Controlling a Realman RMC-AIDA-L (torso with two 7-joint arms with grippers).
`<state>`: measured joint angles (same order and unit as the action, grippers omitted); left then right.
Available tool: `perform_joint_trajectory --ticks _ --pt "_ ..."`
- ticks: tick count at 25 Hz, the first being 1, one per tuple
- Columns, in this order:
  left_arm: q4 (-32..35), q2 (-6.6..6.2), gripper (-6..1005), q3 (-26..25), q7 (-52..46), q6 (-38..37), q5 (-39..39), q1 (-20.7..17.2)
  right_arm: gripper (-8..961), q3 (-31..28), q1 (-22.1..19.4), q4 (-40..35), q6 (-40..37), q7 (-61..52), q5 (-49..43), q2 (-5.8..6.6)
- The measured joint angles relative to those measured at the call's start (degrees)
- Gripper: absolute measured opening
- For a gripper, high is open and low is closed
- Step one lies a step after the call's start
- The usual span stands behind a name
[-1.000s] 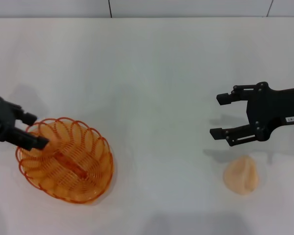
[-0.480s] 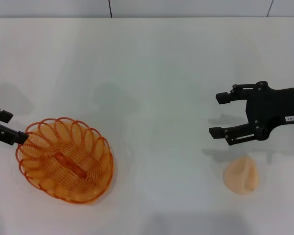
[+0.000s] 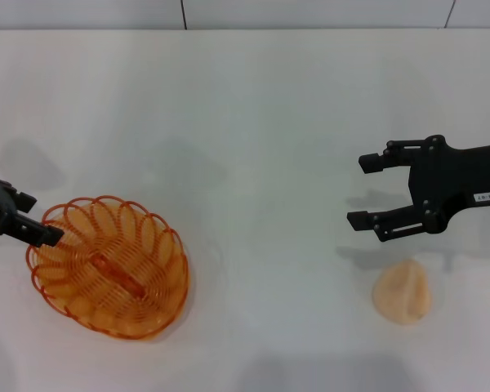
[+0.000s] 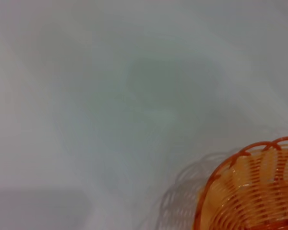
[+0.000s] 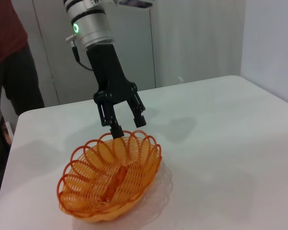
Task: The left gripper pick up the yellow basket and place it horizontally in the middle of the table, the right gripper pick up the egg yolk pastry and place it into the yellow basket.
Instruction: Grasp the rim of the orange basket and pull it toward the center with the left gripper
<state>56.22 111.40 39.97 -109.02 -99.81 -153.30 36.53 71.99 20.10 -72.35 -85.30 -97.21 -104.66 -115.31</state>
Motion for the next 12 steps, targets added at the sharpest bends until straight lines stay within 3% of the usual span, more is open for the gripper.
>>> perform_joint_trajectory --ticks 12 --pt "-3.86 1.07 845 0.02 0.18 3.16 -1.75 1.69 843 0.09 0.02 0.84 -0.03 0.01 0.08 0.0"
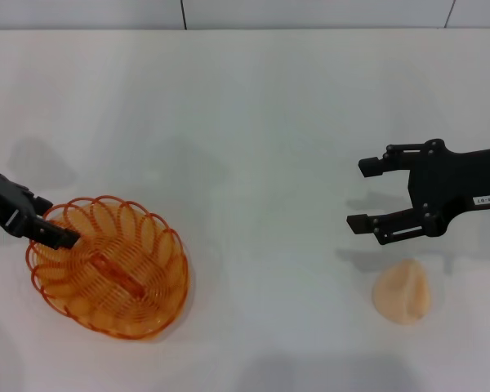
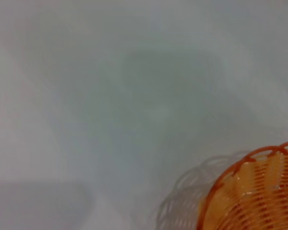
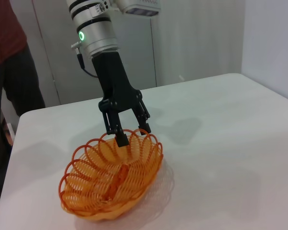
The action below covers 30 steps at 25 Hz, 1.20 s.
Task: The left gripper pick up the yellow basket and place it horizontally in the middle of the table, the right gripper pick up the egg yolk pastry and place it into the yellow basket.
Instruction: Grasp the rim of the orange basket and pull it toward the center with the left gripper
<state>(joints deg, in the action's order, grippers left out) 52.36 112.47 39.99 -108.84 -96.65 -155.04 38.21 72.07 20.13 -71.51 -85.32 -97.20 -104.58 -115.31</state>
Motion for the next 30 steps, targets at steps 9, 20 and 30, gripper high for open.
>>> perform_joint_trajectory --ticks 9,20,30 --pt "-2.14 0.77 745 0.09 -0.21 2.22 -0.78 0.76 843 0.0 0.0 0.17 -0.04 0.08 0.0 0.0" --pt "-2.18 0.96 439 0.14 -0.38 2.63 -1.48 0.84 843 -0.01 0.0 0.17 -0.13 0.09 0.0 0.01" --pt "-2.27 1.15 373 0.67 -0.22 3.38 -1.51 0.59 844 -0.01 0.0 0.17 -0.01 0.08 0.0 0.0"
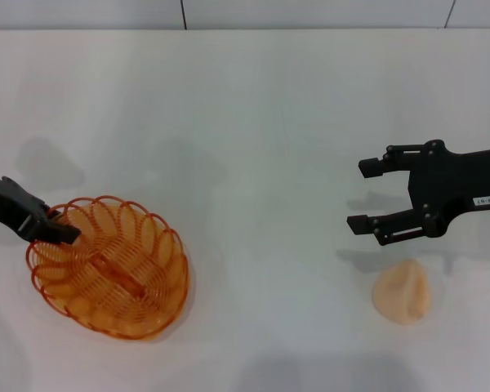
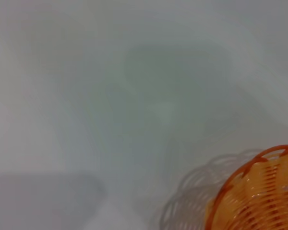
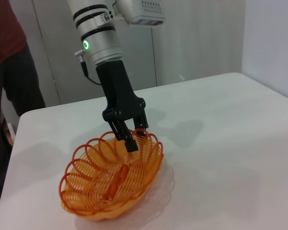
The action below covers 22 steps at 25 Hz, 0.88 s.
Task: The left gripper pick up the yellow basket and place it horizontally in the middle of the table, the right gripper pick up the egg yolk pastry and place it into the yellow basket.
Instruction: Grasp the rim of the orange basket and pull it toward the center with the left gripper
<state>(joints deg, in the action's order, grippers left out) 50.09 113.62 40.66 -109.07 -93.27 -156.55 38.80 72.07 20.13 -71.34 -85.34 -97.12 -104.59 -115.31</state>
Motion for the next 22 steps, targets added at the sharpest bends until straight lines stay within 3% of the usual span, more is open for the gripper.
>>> perform_joint_trajectory --ticks 11,22 --pt "-1.12 0.06 307 0.8 -0.24 0.75 -0.54 0.32 844 0.0 0.0 0.07 0.0 0.0 0.0 0.0" --pt "-1.12 -0.18 131 0.91 -0.21 -0.6 -0.38 1.12 844 -0.01 0.0 0.07 0.0 0.0 0.0 0.0"
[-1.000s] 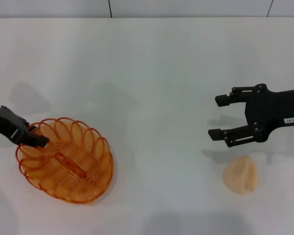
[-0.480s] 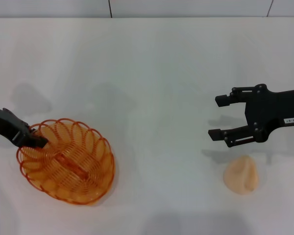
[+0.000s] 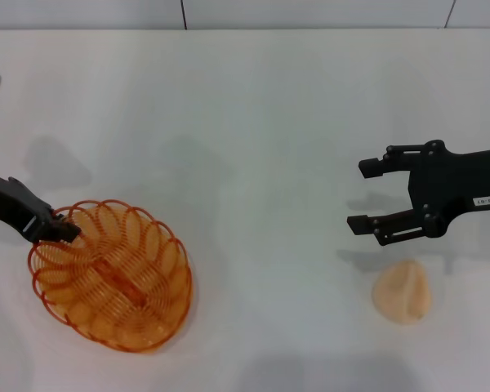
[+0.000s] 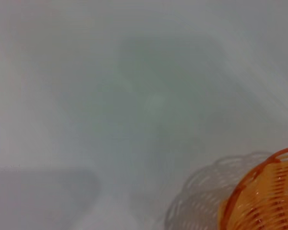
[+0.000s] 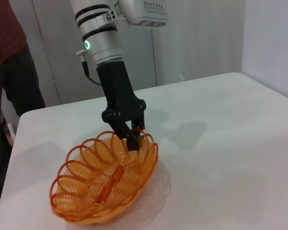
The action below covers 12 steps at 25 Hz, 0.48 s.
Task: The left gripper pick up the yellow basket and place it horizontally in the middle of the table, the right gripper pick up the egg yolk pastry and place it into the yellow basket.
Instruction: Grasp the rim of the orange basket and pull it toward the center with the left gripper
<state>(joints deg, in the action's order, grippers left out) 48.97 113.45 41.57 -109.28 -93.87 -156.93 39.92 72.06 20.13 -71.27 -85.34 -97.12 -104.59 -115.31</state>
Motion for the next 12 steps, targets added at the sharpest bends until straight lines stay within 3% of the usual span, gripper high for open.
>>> perform_joint_trajectory --ticks 5,12 --pt "0.28 0.0 126 -0.39 -0.03 -1.97 0.77 0.48 844 -0.26 0.0 0.08 0.09 0.01 0.0 0.0" --pt "0.42 -0.21 105 -0.83 -0.09 -5.37 10.94 0.06 843 -0.44 0.0 0.63 0.52 0.07 0.0 0.0"
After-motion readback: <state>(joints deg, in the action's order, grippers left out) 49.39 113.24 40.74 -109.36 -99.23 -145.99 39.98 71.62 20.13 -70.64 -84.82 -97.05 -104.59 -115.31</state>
